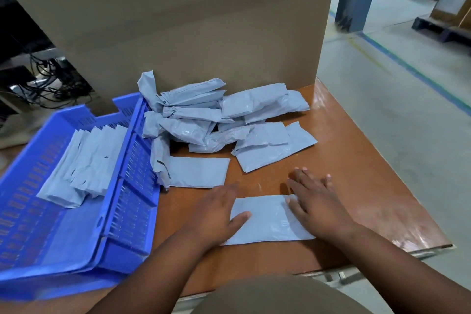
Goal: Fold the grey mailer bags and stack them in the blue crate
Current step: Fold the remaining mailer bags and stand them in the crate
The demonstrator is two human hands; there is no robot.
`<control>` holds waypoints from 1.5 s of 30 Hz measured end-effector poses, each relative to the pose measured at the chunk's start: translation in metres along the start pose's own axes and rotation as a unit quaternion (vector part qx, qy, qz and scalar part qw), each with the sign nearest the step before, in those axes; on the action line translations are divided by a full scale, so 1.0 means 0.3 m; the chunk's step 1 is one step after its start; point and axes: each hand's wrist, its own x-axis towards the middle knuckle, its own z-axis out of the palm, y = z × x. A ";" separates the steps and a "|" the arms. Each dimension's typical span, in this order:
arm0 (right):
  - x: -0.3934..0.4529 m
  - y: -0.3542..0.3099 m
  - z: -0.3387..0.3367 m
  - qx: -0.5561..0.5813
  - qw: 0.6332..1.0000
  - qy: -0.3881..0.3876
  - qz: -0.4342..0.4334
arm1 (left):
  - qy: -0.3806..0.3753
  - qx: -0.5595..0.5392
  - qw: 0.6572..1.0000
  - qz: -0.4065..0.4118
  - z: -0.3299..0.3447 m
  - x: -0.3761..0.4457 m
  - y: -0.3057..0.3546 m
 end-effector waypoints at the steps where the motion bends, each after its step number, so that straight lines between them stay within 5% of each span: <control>1: 0.004 -0.004 -0.008 0.006 1.000 0.013 -0.005 | -0.024 -0.021 0.999 0.012 -0.031 0.035 0.034; 8: 0.007 -0.062 -0.059 0.061 0.996 0.062 -0.035 | -0.149 0.019 0.989 -0.011 -0.059 0.226 0.148; 13: 0.012 -0.105 -0.076 0.055 0.994 0.065 -0.070 | -0.152 -0.101 0.982 -0.056 -0.099 0.234 0.098; 21: 0.171 -0.267 -0.227 0.072 0.979 0.111 -0.158 | -0.018 -0.123 0.982 -0.145 -0.408 0.207 0.016; 33: 0.509 -0.890 -0.403 0.091 0.950 0.111 -0.276 | 0.164 -0.041 0.959 -0.227 -0.947 -0.053 -0.377; 41: 0.645 -1.225 -0.309 0.002 0.956 0.061 -0.287 | 0.210 -0.031 0.926 -0.312 -1.009 -0.143 -0.736; 45: 0.704 -1.318 -0.226 0.005 0.973 0.020 -0.231 | 0.169 -0.018 0.927 -0.336 -0.900 -0.093 -0.885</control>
